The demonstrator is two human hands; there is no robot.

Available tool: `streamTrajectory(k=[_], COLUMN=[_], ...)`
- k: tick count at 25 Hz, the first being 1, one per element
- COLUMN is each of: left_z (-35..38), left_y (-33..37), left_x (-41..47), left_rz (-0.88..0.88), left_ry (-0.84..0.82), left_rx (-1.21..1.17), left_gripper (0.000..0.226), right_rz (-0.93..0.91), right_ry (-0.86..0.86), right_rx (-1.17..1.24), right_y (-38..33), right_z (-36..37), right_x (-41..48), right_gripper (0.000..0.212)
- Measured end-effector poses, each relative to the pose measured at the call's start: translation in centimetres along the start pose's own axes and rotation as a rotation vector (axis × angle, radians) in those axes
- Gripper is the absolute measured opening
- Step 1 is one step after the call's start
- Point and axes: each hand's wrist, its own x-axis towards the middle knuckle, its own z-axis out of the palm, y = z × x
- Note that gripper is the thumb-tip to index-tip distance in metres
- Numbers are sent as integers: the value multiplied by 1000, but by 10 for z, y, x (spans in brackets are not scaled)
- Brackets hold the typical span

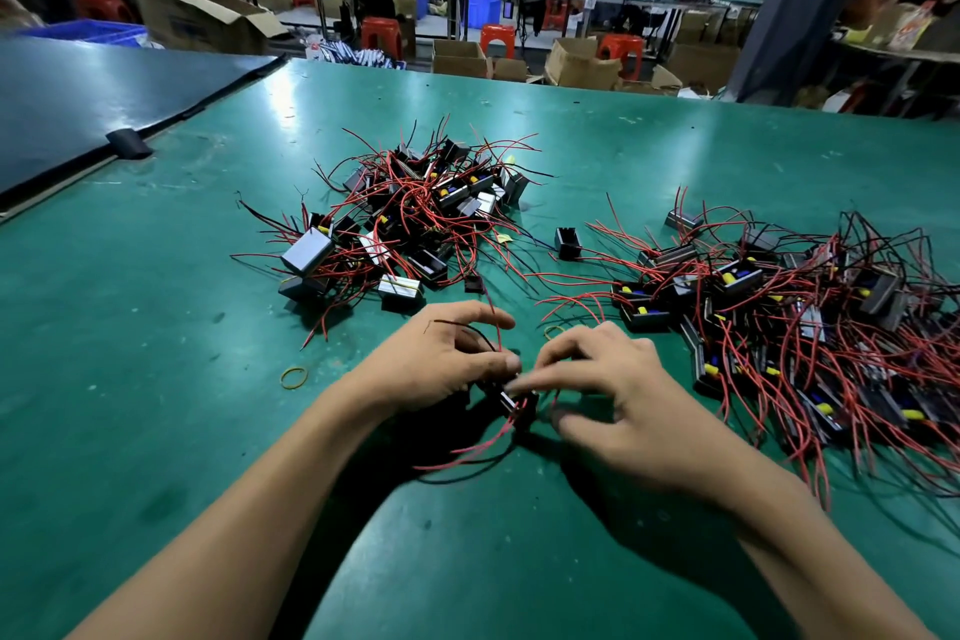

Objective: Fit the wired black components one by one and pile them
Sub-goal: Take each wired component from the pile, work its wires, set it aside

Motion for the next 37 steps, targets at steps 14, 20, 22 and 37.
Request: streamTrajectory(k=[14, 20, 22, 37], left_z=[9, 11, 11, 9], left_y=[10, 12, 12, 16], left_x=[-3, -5, -5, -5], left_rz=[-64, 11, 17, 175], left_ry=[126, 101, 109, 147], left_rx=[-202, 76, 128, -291], left_gripper=[7, 4, 5, 5], right_rz=[154, 315, 366, 137], right_ry=[173, 137, 95, 449], right_rx=[-250, -262, -269, -75], right_y=[15, 7, 8, 11], right_z=[-9, -18, -22, 11], right_x=[-4, -6, -7, 4], right_gripper=[9, 10, 12, 14])
